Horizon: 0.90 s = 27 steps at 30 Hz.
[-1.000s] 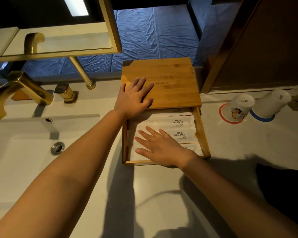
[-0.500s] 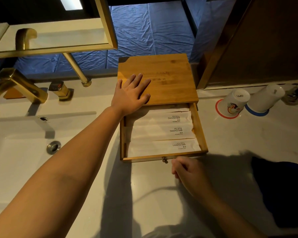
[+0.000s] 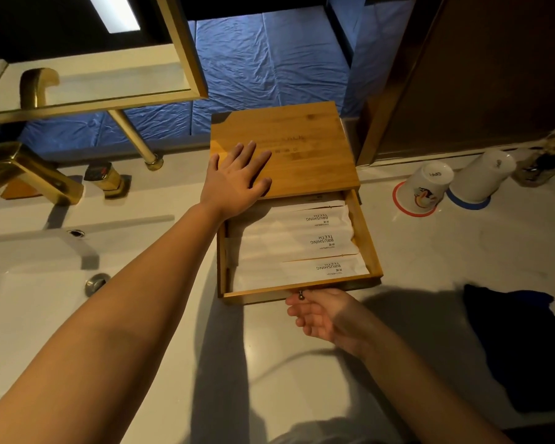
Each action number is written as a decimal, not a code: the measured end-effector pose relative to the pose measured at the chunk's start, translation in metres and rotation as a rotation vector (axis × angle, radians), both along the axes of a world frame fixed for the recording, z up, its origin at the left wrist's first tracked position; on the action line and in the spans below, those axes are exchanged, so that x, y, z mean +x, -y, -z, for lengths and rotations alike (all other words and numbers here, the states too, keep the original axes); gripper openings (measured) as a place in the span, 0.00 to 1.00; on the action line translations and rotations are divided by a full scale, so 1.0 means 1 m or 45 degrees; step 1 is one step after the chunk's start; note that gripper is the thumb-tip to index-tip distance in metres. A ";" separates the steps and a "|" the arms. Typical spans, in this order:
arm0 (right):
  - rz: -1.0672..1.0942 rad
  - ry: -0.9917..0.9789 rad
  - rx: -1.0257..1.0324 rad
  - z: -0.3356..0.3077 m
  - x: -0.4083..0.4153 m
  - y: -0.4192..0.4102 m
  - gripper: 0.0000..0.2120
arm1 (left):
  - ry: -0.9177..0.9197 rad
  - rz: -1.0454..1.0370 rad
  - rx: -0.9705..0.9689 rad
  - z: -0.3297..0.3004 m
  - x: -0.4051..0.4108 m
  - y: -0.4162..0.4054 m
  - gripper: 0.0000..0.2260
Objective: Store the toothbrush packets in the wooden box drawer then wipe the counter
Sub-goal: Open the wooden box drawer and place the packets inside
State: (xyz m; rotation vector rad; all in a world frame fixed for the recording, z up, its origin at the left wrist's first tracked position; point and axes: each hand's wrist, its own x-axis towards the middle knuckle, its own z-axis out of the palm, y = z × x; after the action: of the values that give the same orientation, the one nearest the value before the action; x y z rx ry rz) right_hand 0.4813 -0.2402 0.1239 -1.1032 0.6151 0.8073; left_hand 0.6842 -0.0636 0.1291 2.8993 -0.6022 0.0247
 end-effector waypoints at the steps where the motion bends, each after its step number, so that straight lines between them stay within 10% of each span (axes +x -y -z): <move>1: -0.002 0.021 -0.014 -0.001 -0.001 -0.001 0.11 | -0.003 0.001 0.000 0.000 0.000 0.000 0.24; 27: 0.246 0.128 -0.284 0.013 0.035 -0.030 0.13 | 0.006 0.010 0.048 0.003 0.002 -0.001 0.24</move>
State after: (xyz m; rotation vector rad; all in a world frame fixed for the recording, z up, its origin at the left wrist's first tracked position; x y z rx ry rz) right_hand 0.5158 -0.2101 0.1107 -1.2570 0.7272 0.5220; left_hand 0.6865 -0.0623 0.1257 2.9337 -0.6218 0.0193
